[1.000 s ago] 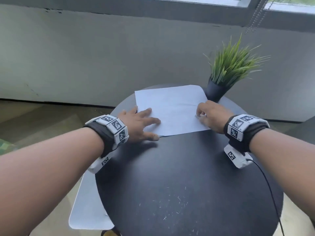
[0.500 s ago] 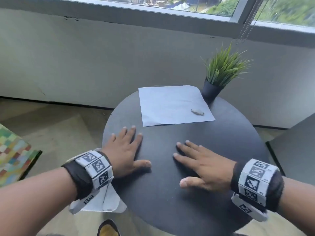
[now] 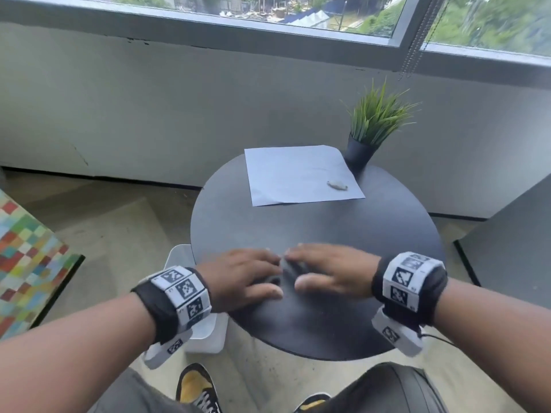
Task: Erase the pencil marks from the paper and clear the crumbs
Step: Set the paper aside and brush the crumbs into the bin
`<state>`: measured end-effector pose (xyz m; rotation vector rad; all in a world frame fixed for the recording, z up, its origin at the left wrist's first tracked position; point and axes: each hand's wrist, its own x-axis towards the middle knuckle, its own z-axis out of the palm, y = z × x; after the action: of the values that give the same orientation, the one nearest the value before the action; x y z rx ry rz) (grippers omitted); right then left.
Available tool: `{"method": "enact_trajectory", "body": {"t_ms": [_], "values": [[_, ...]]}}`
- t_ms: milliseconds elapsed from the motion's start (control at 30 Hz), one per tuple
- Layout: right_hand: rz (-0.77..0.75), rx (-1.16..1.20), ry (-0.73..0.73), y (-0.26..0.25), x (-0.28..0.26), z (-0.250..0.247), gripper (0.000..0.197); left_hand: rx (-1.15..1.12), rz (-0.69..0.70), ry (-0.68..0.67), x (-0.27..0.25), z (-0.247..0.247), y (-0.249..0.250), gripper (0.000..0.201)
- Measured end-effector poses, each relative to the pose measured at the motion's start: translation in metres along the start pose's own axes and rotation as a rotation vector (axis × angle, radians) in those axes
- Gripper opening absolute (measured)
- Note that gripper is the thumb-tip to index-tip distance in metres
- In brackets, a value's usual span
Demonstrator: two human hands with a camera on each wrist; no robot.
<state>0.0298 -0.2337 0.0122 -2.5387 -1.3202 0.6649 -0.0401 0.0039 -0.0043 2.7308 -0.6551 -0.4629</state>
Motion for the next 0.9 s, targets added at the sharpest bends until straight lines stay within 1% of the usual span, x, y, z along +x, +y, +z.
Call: {"method": "enact_trajectory", "body": {"t_ms": [33,67,100,133,167,200,233,267,300,333,367,400,433,467,500,533,567,600,633,667,700,733,767,800,833,867,900], "values": [[0.132,0.032,0.087,0.020,0.003,-0.008,0.064,0.008,-0.063,0.073,0.007,-0.002,-0.003,0.110],[0.310,0.025,0.136,0.038,0.006,-0.016,0.066,0.034,-0.155,0.097,0.015,-0.004,-0.006,0.106],[0.488,-0.010,0.129,0.053,0.008,-0.019,0.069,0.060,-0.252,0.064,0.021,-0.005,-0.007,0.101],[0.611,-0.044,0.092,0.059,0.009,-0.017,0.073,0.088,-0.311,0.010,0.025,-0.006,-0.006,0.104],[0.663,-0.078,0.048,0.057,0.010,-0.010,0.078,0.122,-0.305,-0.039,0.028,-0.005,-0.003,0.110],[0.642,-0.112,0.005,0.048,0.008,-0.001,0.082,0.141,-0.236,-0.084,0.028,-0.004,0.002,0.114],[0.555,-0.138,-0.036,0.031,0.004,0.007,0.086,0.130,-0.134,-0.121,0.026,-0.003,0.007,0.113],[0.413,-0.150,-0.059,0.012,-0.003,0.012,0.087,0.087,-0.027,-0.138,0.023,-0.003,0.013,0.106],[0.267,-0.132,-0.074,-0.003,-0.012,0.013,0.083,0.030,0.059,-0.118,0.020,-0.004,0.016,0.095],[0.136,-0.092,-0.069,-0.011,-0.020,0.010,0.075,-0.023,0.102,-0.069,0.019,-0.005,0.017,0.087],[0.061,-0.042,-0.028,-0.010,-0.024,0.005,0.067,-0.051,0.092,-0.002,0.021,-0.006,0.013,0.088],[0.077,0.018,0.044,0.002,-0.026,-0.001,0.063,-0.057,0.024,0.062,0.024,-0.007,0.007,0.094],[0.193,0.069,0.132,0.023,-0.026,-0.007,0.064,-0.030,-0.088,0.097,0.028,-0.007,0.000,0.098],[0.371,0.092,0.198,0.048,-0.027,-0.012,0.066,0.023,-0.211,0.083,0.030,-0.007,-0.006,0.098],[0.566,0.061,0.205,0.068,-0.028,-0.017,0.070,0.078,-0.308,0.039,0.031,-0.007,-0.008,0.098],[0.722,0.002,0.153,0.082,-0.029,-0.017,0.073,0.122,-0.354,-0.017,0.029,-0.005,-0.009,0.103],[0.802,-0.043,0.086,0.088,-0.029,-0.012,0.077,0.152,-0.337,-0.069,0.027,-0.004,-0.006,0.110],[0.813,-0.062,0.035,0.087,-0.029,-0.005,0.083,0.161,-0.273,-0.116,0.024,-0.002,-0.001,0.115],[0.778,-0.074,-0.006,0.075,-0.031,0.004,0.090,0.142,-0.186,-0.145,0.021,-0.002,0.007,0.115],[0.701,-0.091,-0.038,0.057,-0.033,0.013,0.095,0.092,-0.108,-0.148,0.019,-0.005,0.013,0.110],[0.582,-0.118,-0.060,0.036,-0.038,0.022,0.098,0.026,-0.047,-0.120,0.020,-0.006,0.017,0.104],[0.451,-0.133,-0.087,0.016,-0.044,0.027,0.100,-0.027,-0.018,-0.064,0.022,-0.008,0.019,0.098],[0.336,-0.122,-0.110,0.001,-0.050,0.027,0.100,-0.047,-0.031,-0.002,0.026,-0.009,0.019,0.095],[0.257,-0.067,-0.102,-0.002,-0.055,0.022,0.098,-0.041,-0.079,0.039,0.030,-0.008,0.018,0.095],[0.230,0.008,-0.053,0.005,-0.057,0.016,0.092,-0.010,-0.141,0.046,0.033,-0.007,0.016,0.098],[0.278,0.074,0.026,0.020,-0.059,0.011,0.085,0.039,-0.194,0.020,0.035,-0.004,0.015,0.102],[0.405,0.092,0.099,0.036,-0.061,0.008,0.080,0.090,-0.212,-0.019,0.035,-0.002,0.017,0.107]]}}
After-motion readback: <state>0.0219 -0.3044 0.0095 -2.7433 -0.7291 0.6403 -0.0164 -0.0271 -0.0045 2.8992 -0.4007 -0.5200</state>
